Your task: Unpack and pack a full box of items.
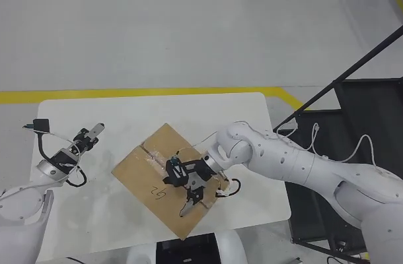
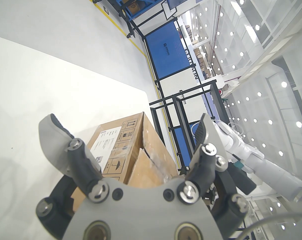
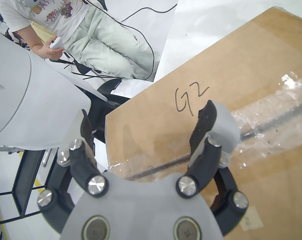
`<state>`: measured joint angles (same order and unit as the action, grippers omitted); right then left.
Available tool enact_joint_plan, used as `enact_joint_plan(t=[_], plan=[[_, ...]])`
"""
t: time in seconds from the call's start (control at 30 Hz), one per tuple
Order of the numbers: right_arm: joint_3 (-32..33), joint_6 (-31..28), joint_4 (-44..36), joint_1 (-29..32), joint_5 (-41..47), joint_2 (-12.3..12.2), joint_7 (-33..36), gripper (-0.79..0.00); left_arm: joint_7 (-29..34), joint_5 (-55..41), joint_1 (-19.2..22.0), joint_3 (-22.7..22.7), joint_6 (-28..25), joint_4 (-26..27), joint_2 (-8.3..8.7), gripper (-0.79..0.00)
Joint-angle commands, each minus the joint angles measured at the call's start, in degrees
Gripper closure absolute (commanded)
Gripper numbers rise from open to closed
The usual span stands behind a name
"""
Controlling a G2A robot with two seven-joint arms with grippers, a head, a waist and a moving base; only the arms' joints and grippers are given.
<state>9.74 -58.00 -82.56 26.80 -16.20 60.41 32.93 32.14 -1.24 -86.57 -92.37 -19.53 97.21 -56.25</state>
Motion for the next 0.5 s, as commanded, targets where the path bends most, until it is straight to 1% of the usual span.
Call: enact_joint_plan(t=[0.0,0.17,0.33,0.47], plan=[[0.0,0.0,0.9,-0.5,-0.2,0.1,-0.7,-0.785,0.0,0.0,0.0,0.0,0.0,0.0,0.00,-0.785],[0.0,0.0,2.8,-1.1,-1.6,1.4,-3.3,-0.785,0.0,0.0,0.0,0.0,0.0,0.0,0.00,-0.785],[0.0,0.0,6.7,-0.8,-3.0,3.8,-5.0,-0.785,0.0,0.0,0.0,0.0,0.0,0.0,0.00,-0.785],[0.0,0.0,9.4,-1.2,-4.5,5.9,-8.5,-0.785,0.0,0.0,0.0,0.0,0.0,0.0,0.00,-0.785]])
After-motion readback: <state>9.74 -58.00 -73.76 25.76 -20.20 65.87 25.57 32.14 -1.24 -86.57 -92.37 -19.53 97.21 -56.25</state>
